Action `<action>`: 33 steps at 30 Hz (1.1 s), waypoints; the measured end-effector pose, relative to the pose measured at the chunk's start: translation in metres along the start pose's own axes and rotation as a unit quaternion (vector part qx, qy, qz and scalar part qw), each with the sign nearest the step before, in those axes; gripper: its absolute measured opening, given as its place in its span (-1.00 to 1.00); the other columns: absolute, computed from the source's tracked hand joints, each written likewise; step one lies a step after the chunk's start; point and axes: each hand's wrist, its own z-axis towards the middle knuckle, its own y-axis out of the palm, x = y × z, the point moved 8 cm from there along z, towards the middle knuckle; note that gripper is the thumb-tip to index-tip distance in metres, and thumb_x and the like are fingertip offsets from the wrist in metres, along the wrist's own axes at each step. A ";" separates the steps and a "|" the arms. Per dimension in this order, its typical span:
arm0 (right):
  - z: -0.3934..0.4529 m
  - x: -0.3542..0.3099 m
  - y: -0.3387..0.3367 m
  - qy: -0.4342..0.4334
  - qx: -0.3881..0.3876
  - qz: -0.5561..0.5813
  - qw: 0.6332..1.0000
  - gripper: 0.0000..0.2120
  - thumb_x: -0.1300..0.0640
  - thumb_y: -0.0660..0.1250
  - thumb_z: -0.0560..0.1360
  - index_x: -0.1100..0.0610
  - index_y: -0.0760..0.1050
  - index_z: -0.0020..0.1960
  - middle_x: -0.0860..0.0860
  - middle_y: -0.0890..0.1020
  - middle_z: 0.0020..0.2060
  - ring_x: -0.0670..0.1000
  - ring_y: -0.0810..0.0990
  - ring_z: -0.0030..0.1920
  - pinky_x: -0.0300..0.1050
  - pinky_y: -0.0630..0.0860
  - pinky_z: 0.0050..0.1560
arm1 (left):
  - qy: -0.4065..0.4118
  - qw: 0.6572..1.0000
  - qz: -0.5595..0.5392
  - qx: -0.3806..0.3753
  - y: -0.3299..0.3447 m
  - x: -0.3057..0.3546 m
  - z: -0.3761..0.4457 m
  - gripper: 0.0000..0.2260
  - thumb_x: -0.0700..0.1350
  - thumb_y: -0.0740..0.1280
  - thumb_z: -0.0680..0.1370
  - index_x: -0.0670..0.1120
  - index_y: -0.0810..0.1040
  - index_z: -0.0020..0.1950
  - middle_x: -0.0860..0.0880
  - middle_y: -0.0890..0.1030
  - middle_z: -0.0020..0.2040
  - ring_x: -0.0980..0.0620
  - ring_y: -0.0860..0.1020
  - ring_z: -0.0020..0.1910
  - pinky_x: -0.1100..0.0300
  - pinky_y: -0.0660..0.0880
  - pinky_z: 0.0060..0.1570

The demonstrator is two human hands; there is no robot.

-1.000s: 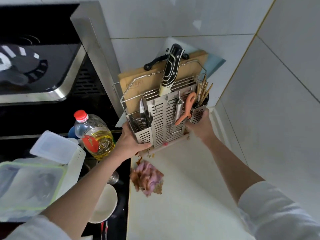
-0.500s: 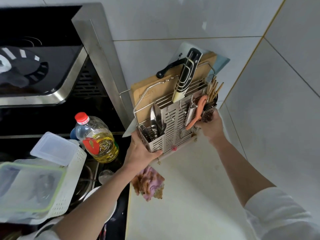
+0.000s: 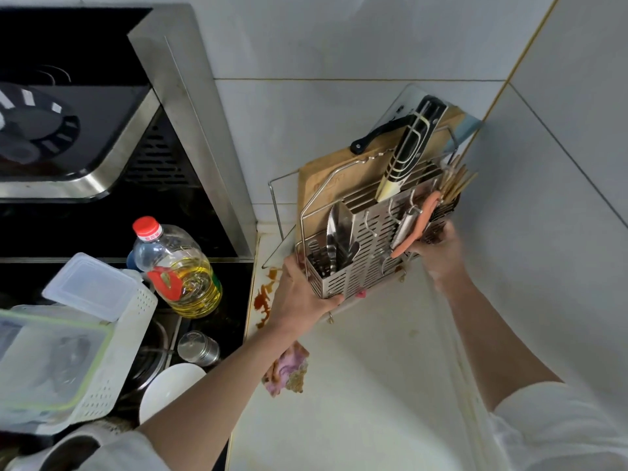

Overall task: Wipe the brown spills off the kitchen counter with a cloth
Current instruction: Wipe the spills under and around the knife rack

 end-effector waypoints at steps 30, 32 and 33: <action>-0.182 0.177 0.119 0.043 -0.142 -0.509 0.848 0.00 -0.39 0.15 0.50 0.19 -0.25 0.59 0.14 -0.25 0.58 0.11 -0.30 0.57 0.02 -0.27 0.55 | 0.086 0.904 0.393 -0.147 0.030 -0.128 -0.004 -0.46 -0.12 0.36 0.54 -0.03 0.23 0.48 -0.21 0.28 0.48 -0.21 0.27 0.47 -0.03 0.47 0.28; -0.181 0.178 0.121 0.048 -0.150 -0.520 0.839 0.00 -0.40 0.12 0.50 0.19 -0.29 0.58 0.15 -0.28 0.57 0.12 -0.33 0.56 0.01 -0.29 0.54 | 0.045 0.912 0.378 -0.151 0.030 -0.133 0.014 -0.48 -0.12 0.33 0.57 -0.05 0.23 0.49 -0.23 0.31 0.43 -0.19 0.38 0.38 0.00 0.57 0.12; -0.181 0.178 0.121 0.050 -0.155 -0.524 0.836 0.00 -0.39 0.11 0.51 0.19 -0.31 0.58 0.15 -0.29 0.56 0.13 -0.34 0.56 0.01 -0.30 0.53 | 0.047 0.914 0.363 -0.173 0.036 -0.130 0.011 -0.47 -0.14 0.32 0.57 -0.06 0.23 0.51 -0.24 0.26 0.46 -0.20 0.38 0.39 -0.01 0.58 0.12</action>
